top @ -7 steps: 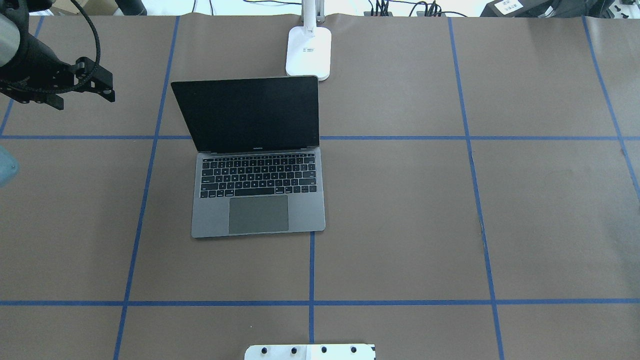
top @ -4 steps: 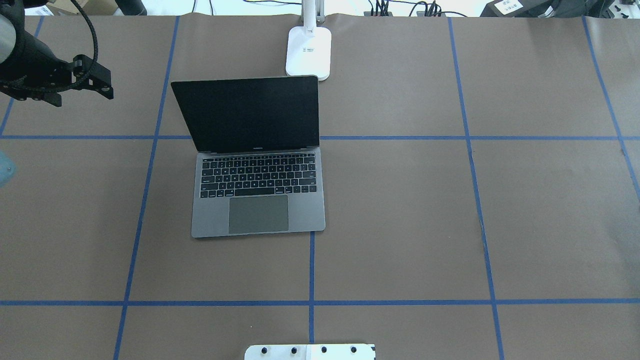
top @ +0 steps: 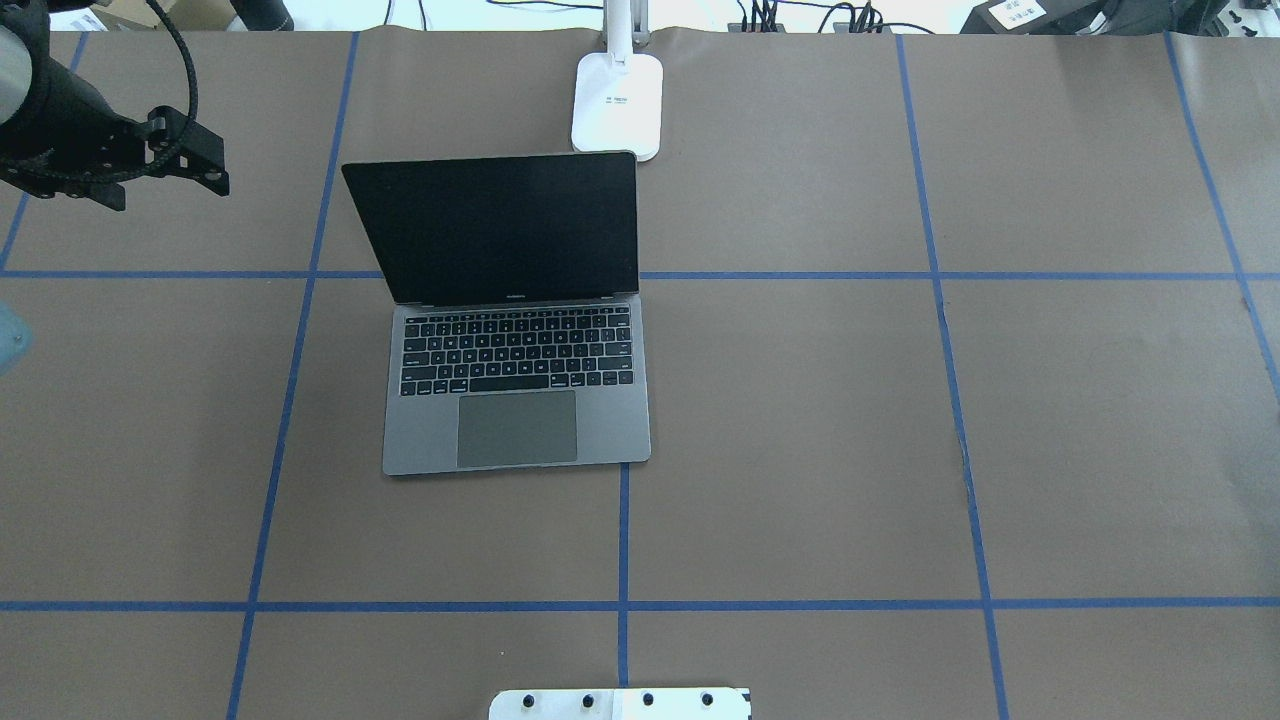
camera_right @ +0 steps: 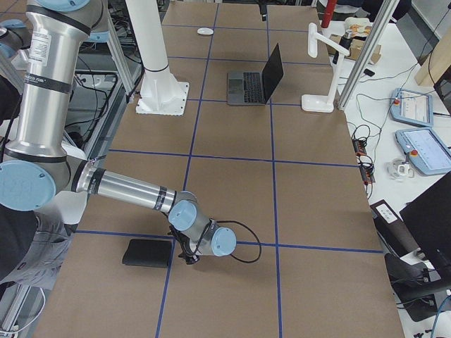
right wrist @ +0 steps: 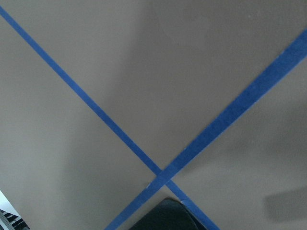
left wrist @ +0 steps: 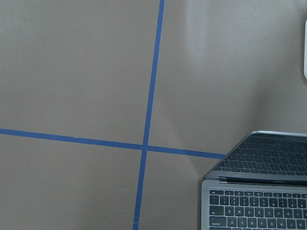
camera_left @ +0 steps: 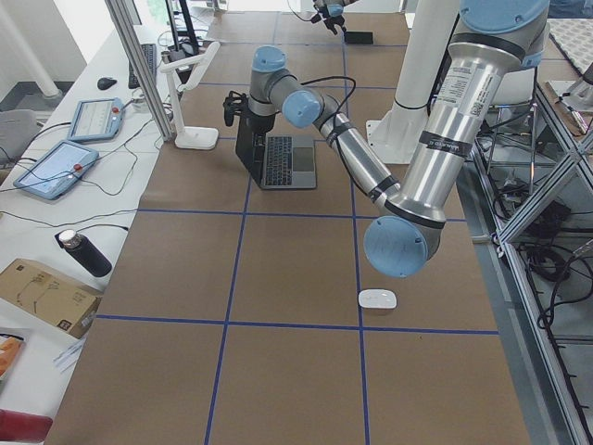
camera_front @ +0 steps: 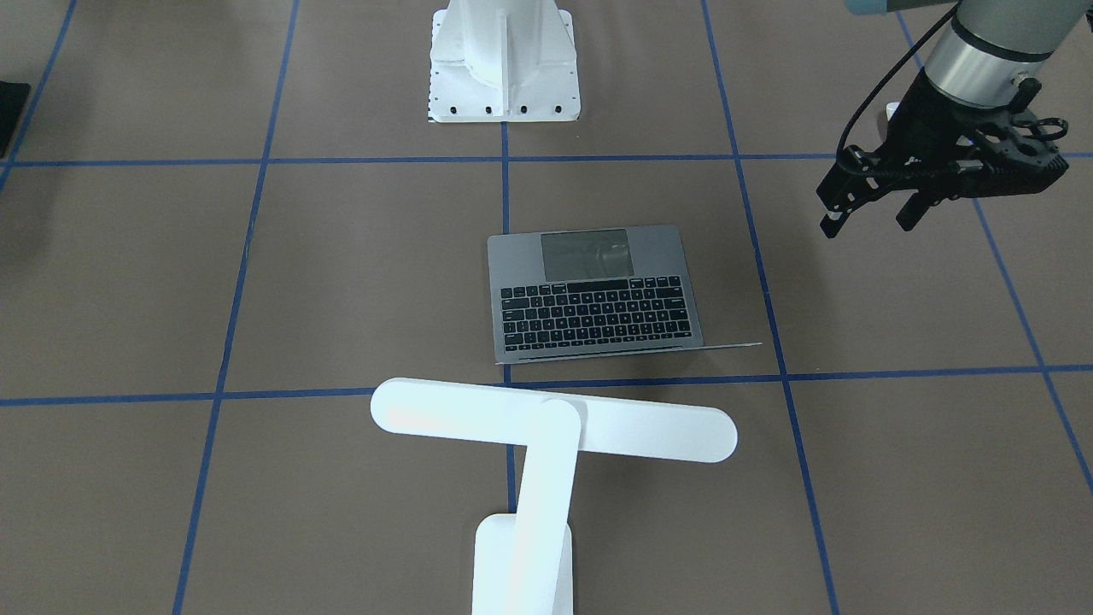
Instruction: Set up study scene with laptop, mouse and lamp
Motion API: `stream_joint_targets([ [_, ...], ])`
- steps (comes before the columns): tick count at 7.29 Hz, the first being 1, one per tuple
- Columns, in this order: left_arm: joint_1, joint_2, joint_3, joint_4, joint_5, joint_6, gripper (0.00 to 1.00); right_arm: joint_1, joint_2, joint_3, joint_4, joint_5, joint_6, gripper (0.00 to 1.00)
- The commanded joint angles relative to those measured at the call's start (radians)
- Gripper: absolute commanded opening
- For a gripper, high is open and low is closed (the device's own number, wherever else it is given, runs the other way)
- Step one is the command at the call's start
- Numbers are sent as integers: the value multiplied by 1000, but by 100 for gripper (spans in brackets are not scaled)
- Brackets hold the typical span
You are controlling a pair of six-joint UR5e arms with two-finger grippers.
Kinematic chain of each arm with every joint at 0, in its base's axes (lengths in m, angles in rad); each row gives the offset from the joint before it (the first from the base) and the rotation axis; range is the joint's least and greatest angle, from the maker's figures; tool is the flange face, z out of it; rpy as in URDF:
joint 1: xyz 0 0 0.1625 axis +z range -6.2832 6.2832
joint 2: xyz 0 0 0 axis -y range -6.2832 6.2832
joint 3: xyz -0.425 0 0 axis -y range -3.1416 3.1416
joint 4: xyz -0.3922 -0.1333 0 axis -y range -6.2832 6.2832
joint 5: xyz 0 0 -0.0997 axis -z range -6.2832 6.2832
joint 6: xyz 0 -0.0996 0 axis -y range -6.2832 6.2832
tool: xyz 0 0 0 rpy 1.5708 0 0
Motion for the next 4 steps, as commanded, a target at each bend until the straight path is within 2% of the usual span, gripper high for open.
stream_joint_targets([
  [1,0,-4,0,1,1,0,100,-1,-7,-9,-1,-1,-9,100],
  [4,0,-4,-2,1,1,0,100,-1,-7,-34,-7,-1,-11,100],
])
